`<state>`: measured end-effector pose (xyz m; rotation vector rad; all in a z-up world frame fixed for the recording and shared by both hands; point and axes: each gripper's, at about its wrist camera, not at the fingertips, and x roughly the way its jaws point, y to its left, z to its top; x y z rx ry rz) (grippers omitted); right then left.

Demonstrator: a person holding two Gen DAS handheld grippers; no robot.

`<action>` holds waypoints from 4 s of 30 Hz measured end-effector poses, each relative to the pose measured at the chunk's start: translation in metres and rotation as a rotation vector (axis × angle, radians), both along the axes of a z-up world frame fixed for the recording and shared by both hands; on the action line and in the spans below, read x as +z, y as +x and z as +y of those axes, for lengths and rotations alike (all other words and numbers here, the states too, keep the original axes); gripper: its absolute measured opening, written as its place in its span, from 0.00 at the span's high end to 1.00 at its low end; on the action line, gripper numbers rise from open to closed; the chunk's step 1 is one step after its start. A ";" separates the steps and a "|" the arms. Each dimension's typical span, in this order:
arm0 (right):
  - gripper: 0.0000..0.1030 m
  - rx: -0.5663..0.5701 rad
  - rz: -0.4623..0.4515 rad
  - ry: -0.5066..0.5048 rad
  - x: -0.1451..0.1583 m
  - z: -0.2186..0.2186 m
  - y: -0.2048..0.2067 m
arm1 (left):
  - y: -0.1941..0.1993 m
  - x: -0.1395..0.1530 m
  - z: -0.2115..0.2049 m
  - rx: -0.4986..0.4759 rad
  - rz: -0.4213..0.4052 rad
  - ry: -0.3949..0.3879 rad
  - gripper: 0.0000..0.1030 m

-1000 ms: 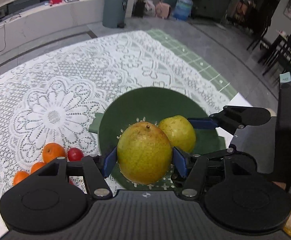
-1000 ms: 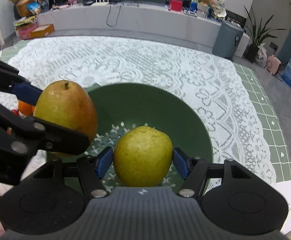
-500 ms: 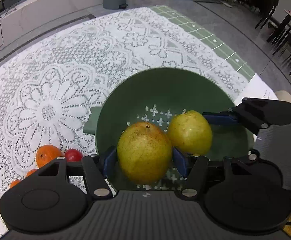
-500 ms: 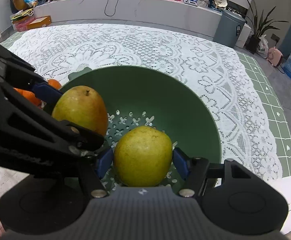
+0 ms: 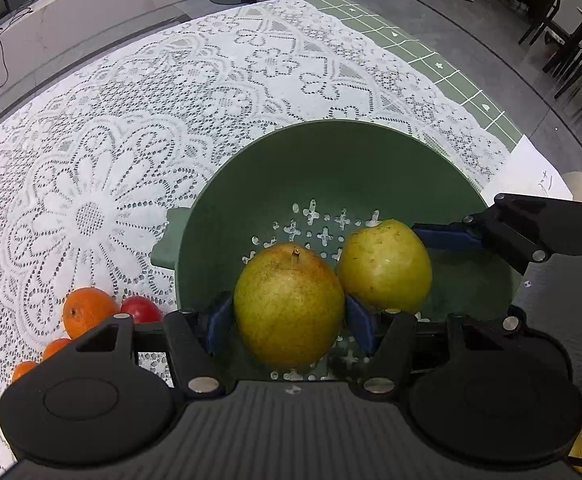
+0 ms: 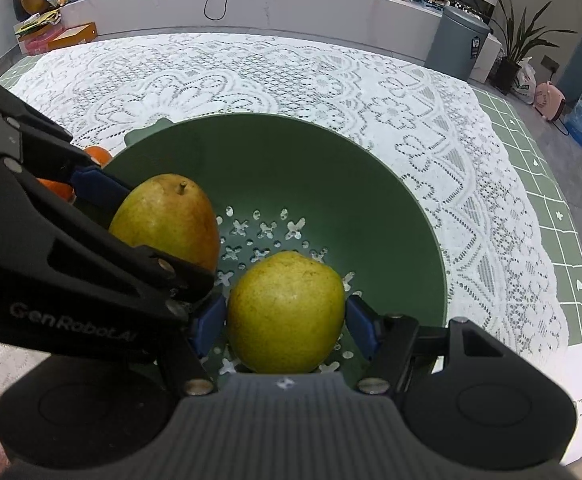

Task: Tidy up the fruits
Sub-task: 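Lower both pears into the colander and open both tools, then move both tools back from the colander to the oranges, then close the left tool on an orange while the right tool grasps another orange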

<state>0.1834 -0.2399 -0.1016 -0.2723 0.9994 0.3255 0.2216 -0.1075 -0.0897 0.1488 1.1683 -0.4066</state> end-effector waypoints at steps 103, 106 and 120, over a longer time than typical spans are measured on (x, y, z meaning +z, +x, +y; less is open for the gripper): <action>0.62 0.242 -0.210 0.191 -0.032 0.189 -0.030 | -0.050 -0.027 0.243 0.501 -0.099 -0.341 0.39; 0.60 0.241 -0.213 0.194 -0.033 0.190 -0.028 | -0.048 -0.030 0.244 0.511 -0.099 -0.353 0.39; 0.69 0.215 -0.223 0.194 -0.034 0.188 -0.028 | -0.045 -0.037 0.250 0.547 -0.085 -0.391 0.51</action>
